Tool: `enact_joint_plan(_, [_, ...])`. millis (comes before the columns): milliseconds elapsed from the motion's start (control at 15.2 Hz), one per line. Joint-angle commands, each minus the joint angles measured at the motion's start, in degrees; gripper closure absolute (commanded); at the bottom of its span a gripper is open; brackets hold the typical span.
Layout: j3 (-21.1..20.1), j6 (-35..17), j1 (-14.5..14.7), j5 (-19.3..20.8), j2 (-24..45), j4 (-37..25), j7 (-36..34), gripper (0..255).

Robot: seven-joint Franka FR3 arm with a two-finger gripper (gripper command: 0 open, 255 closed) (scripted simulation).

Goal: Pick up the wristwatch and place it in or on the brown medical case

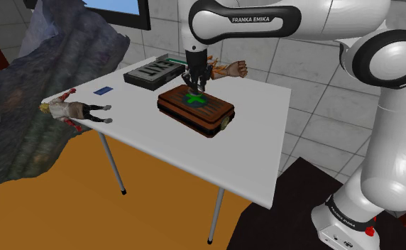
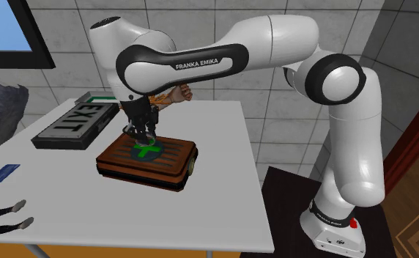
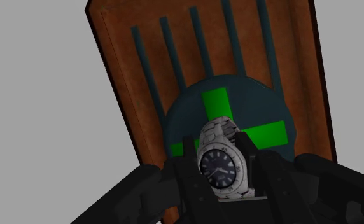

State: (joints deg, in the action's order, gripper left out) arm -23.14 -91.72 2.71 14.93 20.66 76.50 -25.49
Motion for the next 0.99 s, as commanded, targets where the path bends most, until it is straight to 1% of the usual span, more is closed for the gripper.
enact_joint_plan(0, [0.00, -0.02, 0.00, 0.00, -0.01, 0.03, 0.00, 255])
enact_joint_plan(66, [0.00, -0.01, 0.00, 0.00, 0.00, 0.01, 0.00, 255])
enact_joint_plan(132, [0.00, -0.01, 0.00, 0.00, 0.00, 0.01, 0.00, 0])
enact_joint_plan(462, [0.00, -0.01, 0.00, 0.00, 0.00, 0.01, 0.00, 0])
enact_joint_plan(726, [-0.15, 8.89, 2.38, 1.14, 3.02, -11.78, 0.29, 0])
enact_joint_plan(924, [-0.13, 8.89, 2.39, 1.13, 3.01, -11.77, 0.29, 0])
